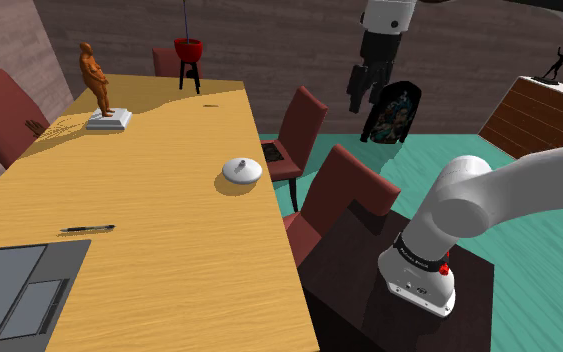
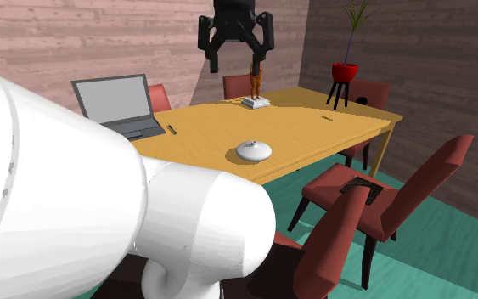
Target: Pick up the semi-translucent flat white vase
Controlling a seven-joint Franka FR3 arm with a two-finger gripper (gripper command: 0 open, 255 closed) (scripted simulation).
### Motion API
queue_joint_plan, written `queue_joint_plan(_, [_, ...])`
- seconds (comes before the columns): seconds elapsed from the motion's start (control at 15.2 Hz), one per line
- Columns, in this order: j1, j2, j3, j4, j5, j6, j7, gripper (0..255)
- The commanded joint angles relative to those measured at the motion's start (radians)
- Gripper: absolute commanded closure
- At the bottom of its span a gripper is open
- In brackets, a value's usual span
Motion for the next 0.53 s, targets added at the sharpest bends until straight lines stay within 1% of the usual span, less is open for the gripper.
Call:
queue_joint_plan(0.0, [0.000, 0.000, 0.000, 0.000, 0.000, 0.000, 0.000, 0])
queue_joint_plan(0.46, [-0.003, 0.167, 0.013, -0.060, 0.020, 0.252, 0.033, 0])
